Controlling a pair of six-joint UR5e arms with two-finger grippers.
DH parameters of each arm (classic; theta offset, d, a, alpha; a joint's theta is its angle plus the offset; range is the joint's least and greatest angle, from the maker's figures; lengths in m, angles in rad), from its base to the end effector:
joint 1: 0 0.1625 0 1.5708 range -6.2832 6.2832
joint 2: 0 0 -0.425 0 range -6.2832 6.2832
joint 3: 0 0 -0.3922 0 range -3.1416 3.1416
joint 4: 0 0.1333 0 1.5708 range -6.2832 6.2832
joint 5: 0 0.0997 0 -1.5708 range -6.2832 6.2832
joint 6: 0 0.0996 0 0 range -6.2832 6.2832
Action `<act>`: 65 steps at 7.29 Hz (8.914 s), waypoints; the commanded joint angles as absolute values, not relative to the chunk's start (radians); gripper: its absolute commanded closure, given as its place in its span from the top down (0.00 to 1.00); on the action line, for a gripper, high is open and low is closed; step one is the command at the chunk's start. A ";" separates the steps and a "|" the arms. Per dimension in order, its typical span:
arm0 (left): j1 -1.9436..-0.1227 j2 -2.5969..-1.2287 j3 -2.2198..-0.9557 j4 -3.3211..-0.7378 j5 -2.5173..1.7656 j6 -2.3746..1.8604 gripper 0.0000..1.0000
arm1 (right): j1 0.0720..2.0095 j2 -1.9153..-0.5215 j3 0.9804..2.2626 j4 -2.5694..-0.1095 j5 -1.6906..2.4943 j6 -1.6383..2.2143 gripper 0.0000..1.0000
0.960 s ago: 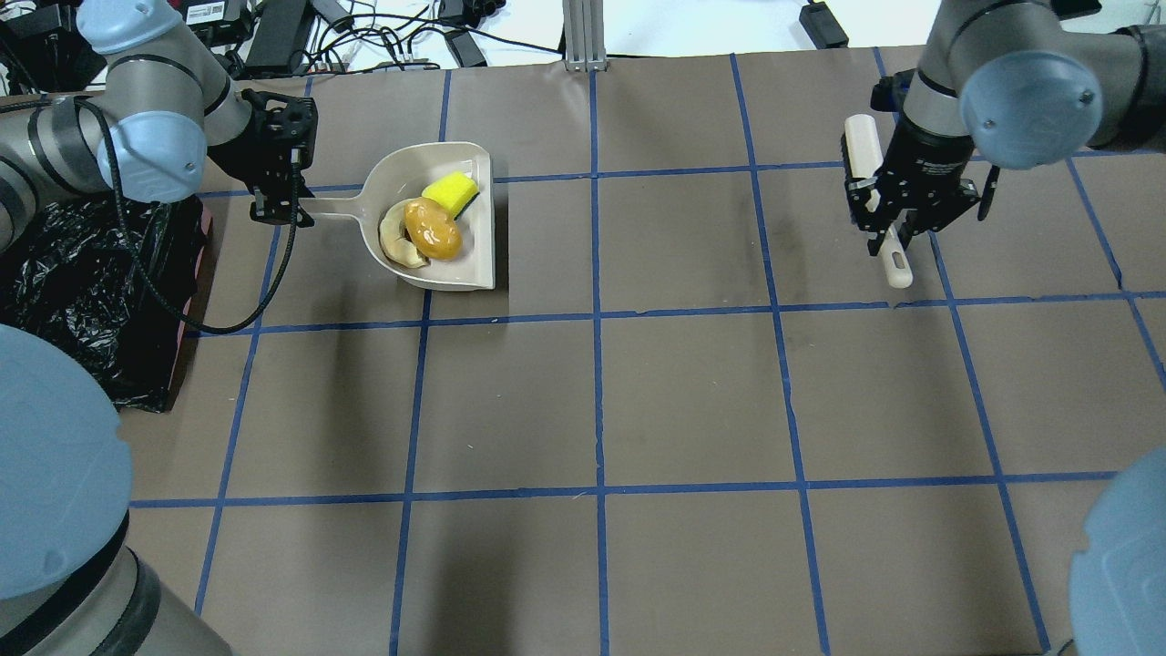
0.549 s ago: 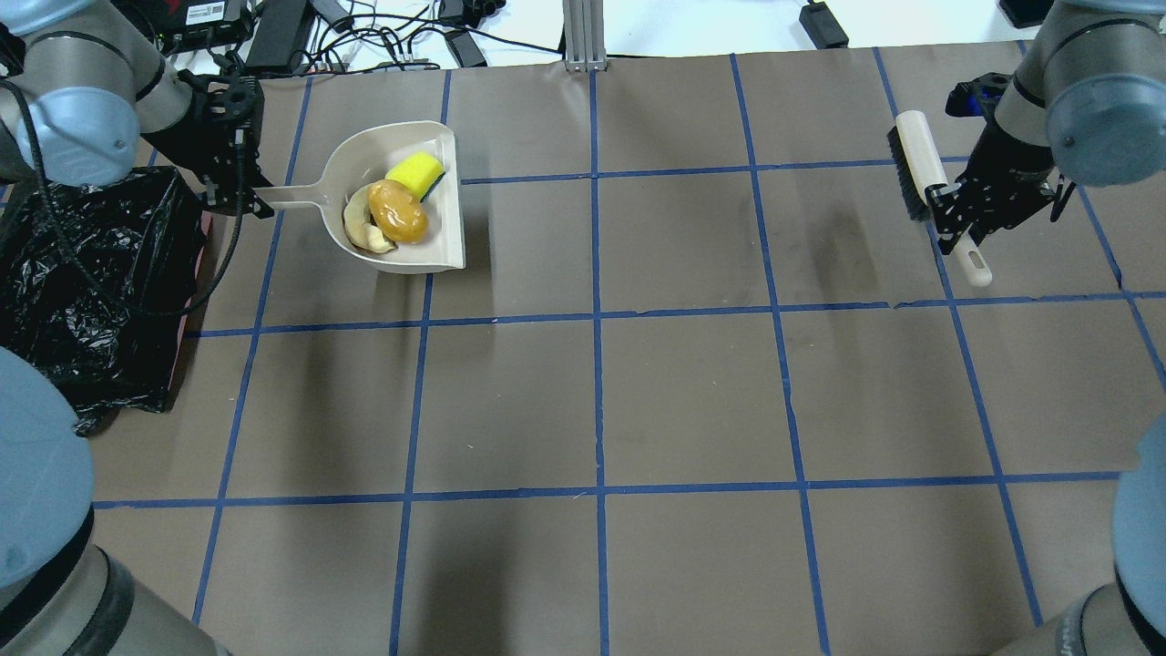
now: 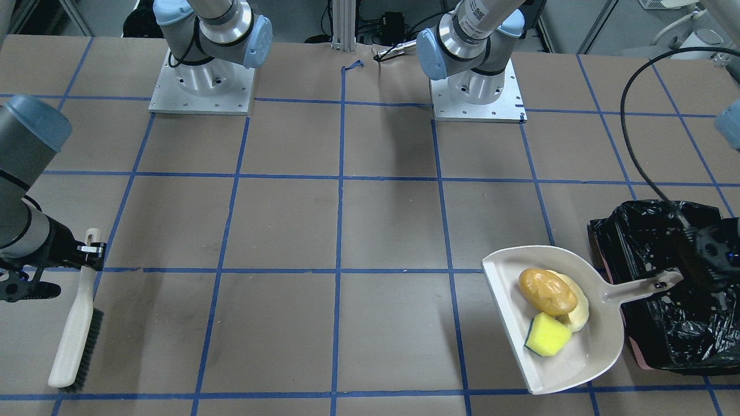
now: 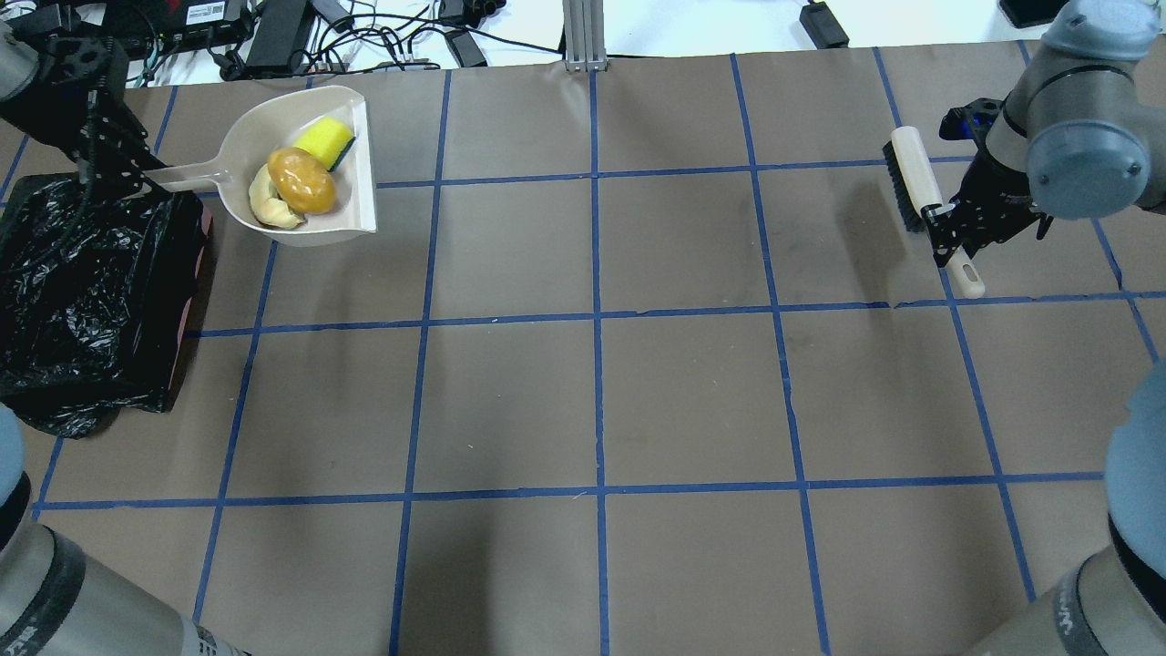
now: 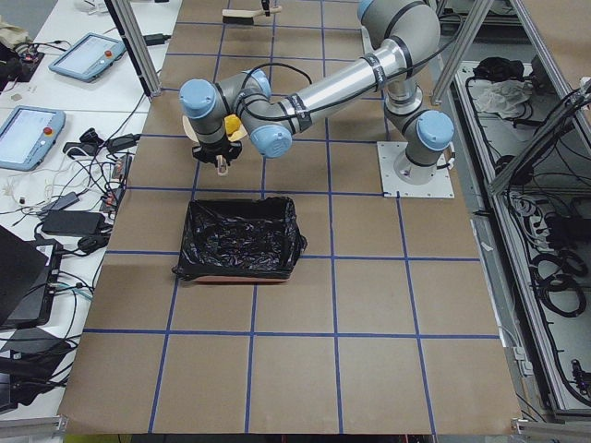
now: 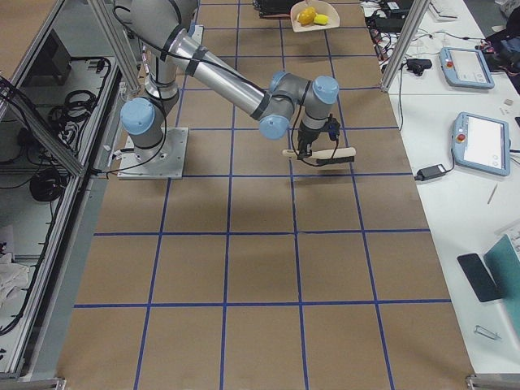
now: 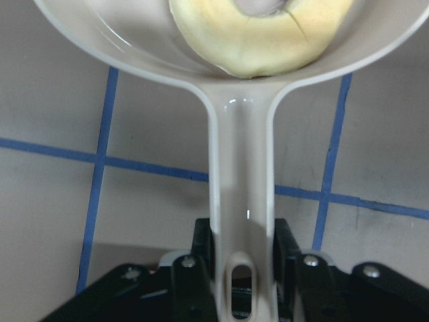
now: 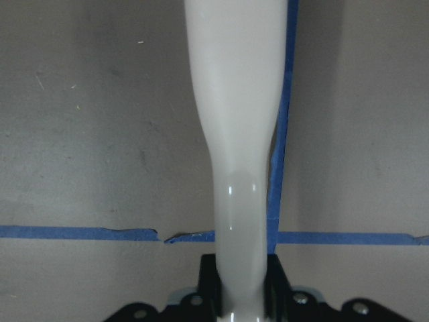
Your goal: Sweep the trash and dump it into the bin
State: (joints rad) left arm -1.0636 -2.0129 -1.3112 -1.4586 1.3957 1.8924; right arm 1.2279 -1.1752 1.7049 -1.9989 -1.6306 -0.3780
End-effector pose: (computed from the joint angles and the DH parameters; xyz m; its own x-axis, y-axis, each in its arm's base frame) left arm 0.1889 -0.6502 0.3706 -0.1895 0.9818 0.0117 0.9641 0.1883 -0.1871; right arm -0.0789 -0.5997 0.2475 -0.9991 -0.0392 0.0178 -0.0368 0.9925 0.1162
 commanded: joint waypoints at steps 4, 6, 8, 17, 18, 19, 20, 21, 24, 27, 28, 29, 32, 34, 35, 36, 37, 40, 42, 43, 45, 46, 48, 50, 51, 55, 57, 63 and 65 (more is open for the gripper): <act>-0.804 -2.029 -1.218 -1.482 1.448 2.225 0.23 | 1.227 -1.149 1.704 -2.005 -1.628 -0.330 0.00; -0.787 -2.048 -1.152 -1.476 1.505 2.313 0.22 | 1.227 -1.143 1.704 -2.003 -1.629 -0.331 0.00; -0.785 -2.057 -1.120 -1.457 1.557 2.406 0.21 | 1.227 -1.146 1.704 -1.997 -1.631 -0.328 0.00; -0.787 -2.115 -1.068 -1.261 1.640 2.733 0.20 | 1.215 -1.144 1.706 -1.980 -1.637 -0.334 0.73; -0.787 -2.121 -1.069 -1.238 1.647 2.773 0.20 | 1.213 -1.144 1.706 -1.977 -1.637 -0.333 0.85; -0.788 -2.121 -1.074 -1.211 1.649 2.810 0.20 | 1.213 -1.147 1.703 -1.977 -1.637 -0.331 0.95; -0.796 -2.121 -1.075 -1.186 1.657 2.836 0.20 | 1.213 -1.157 1.700 -1.973 -1.638 -0.330 1.00; -0.807 -2.118 -1.078 -1.155 1.683 2.852 0.20 | 1.213 -1.173 1.691 -1.942 -1.640 -0.328 1.00; -0.841 -2.102 -1.150 -0.977 1.704 3.018 0.21 | 1.223 -1.361 1.632 -1.830 -1.695 -0.328 1.00; -0.862 -2.074 -1.201 -0.907 1.709 3.075 0.21 | 1.328 -1.511 1.600 -1.686 -1.606 -0.147 1.00; -0.880 -2.062 -1.210 -0.908 1.742 3.076 0.21 | 1.400 -1.523 1.577 -1.660 -1.605 -0.097 1.00; -0.888 -2.051 -1.222 -0.908 1.750 3.076 0.20 | 1.484 -1.528 1.554 -1.642 -1.602 -0.097 1.00; -0.891 -2.039 -1.224 -0.914 1.747 3.074 0.20 | 1.609 -1.577 1.546 -1.586 -1.565 -0.097 1.00; -0.916 -2.023 -1.223 -0.974 1.735 2.998 0.06 | 1.612 -1.585 1.546 -1.542 -1.509 -0.097 1.00; -0.937 -2.005 -1.223 -1.052 1.735 2.897 0.04 | 1.612 -1.586 1.546 -1.539 -1.517 -0.097 1.00; -0.963 -1.987 -1.223 -1.108 1.733 2.825 0.03 | 1.612 -1.585 1.548 -1.534 -1.523 -0.097 1.00; -0.979 -1.970 -1.223 -1.182 1.705 2.733 0.03 | 1.612 -1.585 1.552 -1.534 -1.523 -0.097 1.00; -1.026 -1.976 -1.247 -1.336 1.599 2.439 0.04 | 1.611 -1.585 1.551 -1.516 -1.529 -0.097 1.00; -1.132 -1.959 -1.304 -1.327 1.600 2.230 0.04 | 1.608 -1.606 1.552 -1.499 -1.548 -0.097 1.00; -1.161 -1.971 -1.311 -1.330 1.598 2.144 0.04 | 1.605 -1.608 1.555 -1.497 -1.546 -0.100 1.00; -1.233 -1.996 -1.348 -1.322 1.597 1.923 0.06 | 1.605 -1.605 1.557 -1.497 -1.543 -0.104 1.00; -1.270 -2.022 -1.357 -1.321 1.598 1.832 0.07 | 1.605 -1.605 1.559 -1.497 -1.537 -0.112 1.00; -1.327 -2.066 -1.380 -1.284 1.609 1.828 0.08 | 1.603 -1.605 1.559 -1.491 -1.546 -0.117 1.00; -1.351 -2.095 -1.396 -1.216 1.612 1.825 0.09 | 1.603 -1.603 1.563 -1.489 -1.546 -0.118 1.00; -1.354 -2.095 -1.428 -1.198 1.614 1.828 0.10 | 1.603 -1.608 1.568 -1.491 -1.551 -0.118 1.00; -1.364 -2.097 -1.462 -1.158 1.605 1.827 0.14 | 1.600 -1.612 1.569 -1.491 -1.551 -0.117 1.00; -1.365 -2.102 -1.468 -1.157 1.603 1.825 0.23 | 1.601 -1.611 1.569 -1.491 -1.551 -0.117 1.00; -1.367 -2.097 -1.444 -1.149 1.598 1.813 0.73 | 1.600 -1.614 1.582 -1.491 -1.551 -0.110 1.00; -1.368 -2.037 -1.399 -1.204 1.595 1.760 0.73 | 1.600 -1.614 1.582 -1.489 -1.551 -0.110 1.00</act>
